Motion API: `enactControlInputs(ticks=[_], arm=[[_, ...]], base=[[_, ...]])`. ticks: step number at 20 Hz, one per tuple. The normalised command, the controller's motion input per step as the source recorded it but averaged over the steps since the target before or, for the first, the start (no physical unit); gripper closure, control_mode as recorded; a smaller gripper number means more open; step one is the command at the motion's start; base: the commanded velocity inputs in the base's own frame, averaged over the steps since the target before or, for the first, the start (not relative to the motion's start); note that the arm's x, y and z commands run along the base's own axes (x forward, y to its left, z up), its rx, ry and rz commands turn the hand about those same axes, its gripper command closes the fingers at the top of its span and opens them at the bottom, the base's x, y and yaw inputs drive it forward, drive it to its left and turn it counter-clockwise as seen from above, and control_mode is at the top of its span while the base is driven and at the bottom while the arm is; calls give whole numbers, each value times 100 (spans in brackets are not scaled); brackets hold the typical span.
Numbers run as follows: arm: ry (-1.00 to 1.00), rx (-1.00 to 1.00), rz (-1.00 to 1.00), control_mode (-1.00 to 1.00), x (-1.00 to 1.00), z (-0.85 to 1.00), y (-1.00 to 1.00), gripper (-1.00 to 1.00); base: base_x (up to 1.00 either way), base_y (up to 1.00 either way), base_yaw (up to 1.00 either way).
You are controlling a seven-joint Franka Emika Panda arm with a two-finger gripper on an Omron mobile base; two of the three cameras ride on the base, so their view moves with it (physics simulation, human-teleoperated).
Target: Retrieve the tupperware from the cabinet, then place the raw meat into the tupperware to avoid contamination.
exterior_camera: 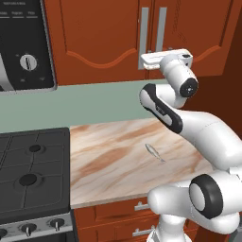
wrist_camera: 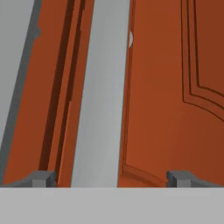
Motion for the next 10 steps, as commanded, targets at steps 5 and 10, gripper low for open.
enactControlInputs(ticks=[5, 10], arm=[[0, 0, -1, -100, 31, 0, 0, -100], [0, 0, -1, -100, 35, 0, 0, 100]], base=[[0, 0, 0], [0, 0, 0]])
